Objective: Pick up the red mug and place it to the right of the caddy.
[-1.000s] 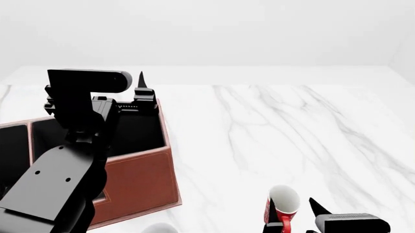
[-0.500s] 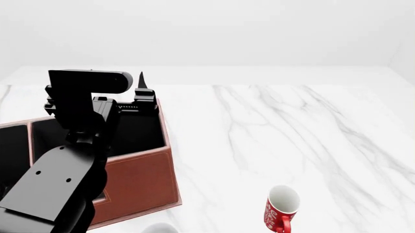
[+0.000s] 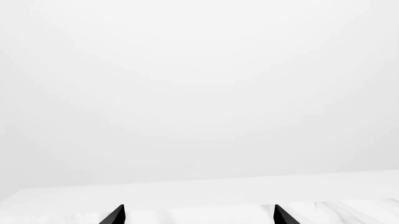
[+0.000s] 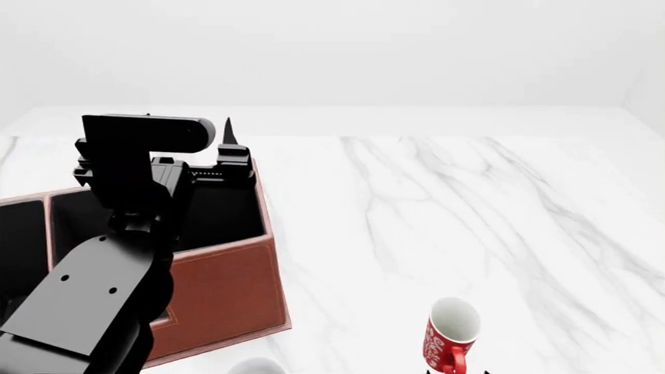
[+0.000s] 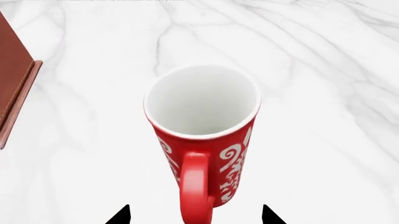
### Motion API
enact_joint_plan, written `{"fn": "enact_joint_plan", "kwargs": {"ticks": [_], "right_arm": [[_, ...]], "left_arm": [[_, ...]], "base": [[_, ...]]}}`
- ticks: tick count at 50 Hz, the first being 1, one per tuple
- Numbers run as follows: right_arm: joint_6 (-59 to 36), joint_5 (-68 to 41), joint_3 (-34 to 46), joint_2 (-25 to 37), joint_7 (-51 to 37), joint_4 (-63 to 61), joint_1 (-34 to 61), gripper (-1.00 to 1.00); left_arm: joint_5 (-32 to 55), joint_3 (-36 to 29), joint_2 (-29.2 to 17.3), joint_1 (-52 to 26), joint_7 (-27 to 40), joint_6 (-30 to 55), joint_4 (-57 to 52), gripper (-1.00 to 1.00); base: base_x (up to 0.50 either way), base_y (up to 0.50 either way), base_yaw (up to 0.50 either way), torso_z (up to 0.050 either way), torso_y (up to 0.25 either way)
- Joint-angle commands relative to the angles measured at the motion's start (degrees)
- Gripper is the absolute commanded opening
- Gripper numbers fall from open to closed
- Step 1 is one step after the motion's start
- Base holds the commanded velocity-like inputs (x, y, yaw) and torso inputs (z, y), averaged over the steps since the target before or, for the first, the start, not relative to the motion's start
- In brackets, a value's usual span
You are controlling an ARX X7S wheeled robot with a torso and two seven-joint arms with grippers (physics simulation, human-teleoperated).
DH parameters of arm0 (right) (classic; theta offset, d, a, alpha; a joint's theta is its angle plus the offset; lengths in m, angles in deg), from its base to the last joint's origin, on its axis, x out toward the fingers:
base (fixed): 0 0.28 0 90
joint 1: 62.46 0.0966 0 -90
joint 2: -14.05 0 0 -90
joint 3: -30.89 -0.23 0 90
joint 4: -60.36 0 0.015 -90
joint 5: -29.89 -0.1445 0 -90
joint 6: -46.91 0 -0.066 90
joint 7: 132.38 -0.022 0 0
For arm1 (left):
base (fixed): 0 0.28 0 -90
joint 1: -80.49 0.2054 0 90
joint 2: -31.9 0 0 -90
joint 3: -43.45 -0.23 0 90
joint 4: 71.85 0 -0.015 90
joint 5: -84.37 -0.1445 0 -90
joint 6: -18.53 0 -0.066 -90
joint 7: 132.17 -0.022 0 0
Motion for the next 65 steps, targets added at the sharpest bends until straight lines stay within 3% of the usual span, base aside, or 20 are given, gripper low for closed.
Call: {"fn": "enact_joint_plan", "kwargs": {"ticks": [1,12,13,32,38,54,65], "right_arm": [[-0.69,-1.12,0.18,-0.01,0.68,3.56,3.82,1.00],[-0.43,-1.79,0.24,-0.08,1.01,5.75,4.71,1.00],[-0.31,-1.89,0.21,-0.09,1.05,5.71,4.62,-1.00],[0.79,-1.96,0.19,0.18,0.33,5.48,4.27,-1.00],[-1.62,-0.08,1.58,3.56,0.26,2.27,7.44,-1.00],[-16.14,-4.89,5.17,11.00,6.74,-0.74,29.41,-1.00],[-8.24,-3.66,17.55,8.07,22.35,18.47,42.76,-1.00]], "left_arm": [[0.18,-0.17,-0.19,0.20,0.19,-0.58,0.46,1.00],[0.30,-0.51,-0.34,0.29,0.36,-1.08,0.99,1.00],[0.34,-0.52,-0.34,0.28,0.38,-1.07,1.00,1.00],[0.63,-0.76,-0.74,0.57,0.75,-1.70,1.40,1.00],[0.75,-0.97,-0.77,0.63,0.85,-1.87,1.47,1.00],[0.96,-1.20,-0.97,0.25,1.20,-2.26,2.12,1.00],[0.93,-1.64,-0.92,-0.01,1.27,-3.18,3.54,1.00]], "base": [[0.00,0.00,0.00,0.000,0.000],[0.00,0.00,0.00,0.000,0.000],[0.00,0.00,0.00,0.000,0.000],[0.00,0.00,0.00,0.000,0.000],[0.00,0.00,0.00,0.000,0.000],[0.00,0.00,0.00,0.000,0.000],[0.00,0.00,0.00,0.000,0.001]]}}
